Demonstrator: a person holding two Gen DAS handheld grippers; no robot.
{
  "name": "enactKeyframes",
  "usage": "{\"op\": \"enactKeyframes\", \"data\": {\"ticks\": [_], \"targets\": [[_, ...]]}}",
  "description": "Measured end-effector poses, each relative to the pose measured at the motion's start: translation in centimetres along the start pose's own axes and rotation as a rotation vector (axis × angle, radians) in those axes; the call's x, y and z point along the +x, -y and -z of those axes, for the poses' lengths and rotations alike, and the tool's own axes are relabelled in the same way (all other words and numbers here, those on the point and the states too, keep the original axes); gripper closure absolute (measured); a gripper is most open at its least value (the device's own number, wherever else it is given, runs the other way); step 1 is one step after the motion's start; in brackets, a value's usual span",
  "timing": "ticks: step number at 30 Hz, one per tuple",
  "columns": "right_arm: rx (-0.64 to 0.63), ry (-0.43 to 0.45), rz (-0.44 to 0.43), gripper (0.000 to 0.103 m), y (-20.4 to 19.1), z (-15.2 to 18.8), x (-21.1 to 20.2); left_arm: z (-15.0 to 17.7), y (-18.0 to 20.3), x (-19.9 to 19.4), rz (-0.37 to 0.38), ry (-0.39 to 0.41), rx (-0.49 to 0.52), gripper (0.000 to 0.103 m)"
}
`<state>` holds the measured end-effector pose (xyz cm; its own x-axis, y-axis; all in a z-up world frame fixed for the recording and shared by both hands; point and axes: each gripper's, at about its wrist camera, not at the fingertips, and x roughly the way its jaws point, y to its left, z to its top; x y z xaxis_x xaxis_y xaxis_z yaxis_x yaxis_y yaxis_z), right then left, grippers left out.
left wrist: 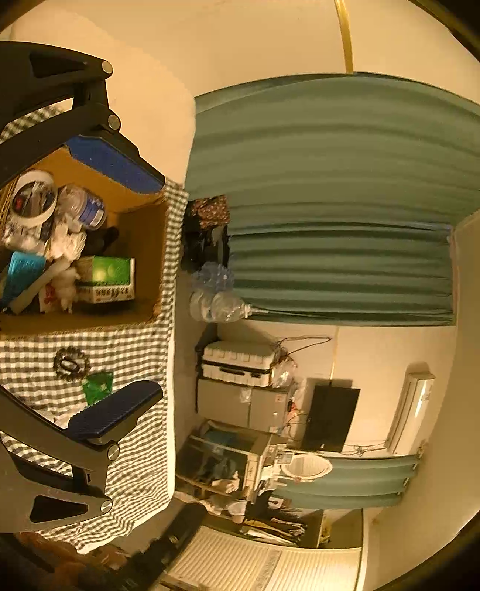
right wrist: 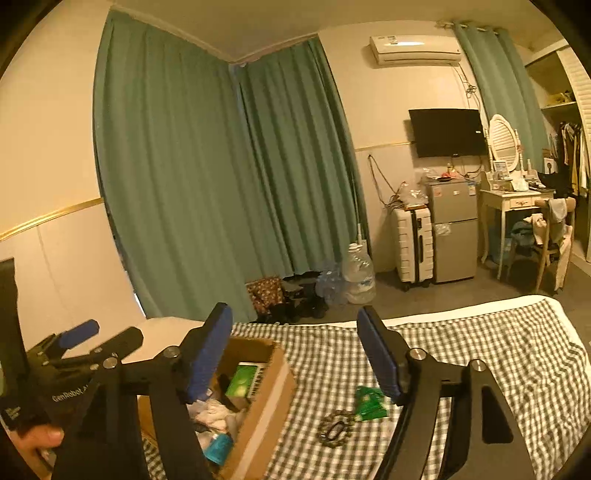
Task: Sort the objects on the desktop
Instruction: 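Move both tools back over the hair dryer and comb on the bedspread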
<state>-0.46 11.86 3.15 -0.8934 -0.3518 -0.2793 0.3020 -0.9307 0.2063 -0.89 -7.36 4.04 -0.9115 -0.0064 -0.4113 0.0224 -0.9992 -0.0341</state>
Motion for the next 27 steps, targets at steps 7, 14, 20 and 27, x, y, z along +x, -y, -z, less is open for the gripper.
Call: {"op": "enactKeyframes", "data": {"ticks": [7, 14, 20, 27], "targets": [[-0.049, -0.032, 0.057, 0.023, 3.8, -0.2, -1.9, 2.5, 2.9, 1.7, 0.055, -0.053, 0.058, 0.000], [-0.142, -0.079, 0.099, 0.020, 7.4, 2.3, -3.1, 5.6, 5.7, 3.8, 0.081, -0.112, 0.098, 0.000], [-0.206, -0.197, 0.099, 0.020, 10.1, 5.9, -1.9, 10.2, 9.8, 6.5, 0.140, -0.224, 0.197, 0.000], [-0.260, -0.443, 0.059, 0.020, 12.8, 13.6, 1.9, 16.0, 14.3, 9.2, 0.207, -0.372, 0.322, 0.000]]}}
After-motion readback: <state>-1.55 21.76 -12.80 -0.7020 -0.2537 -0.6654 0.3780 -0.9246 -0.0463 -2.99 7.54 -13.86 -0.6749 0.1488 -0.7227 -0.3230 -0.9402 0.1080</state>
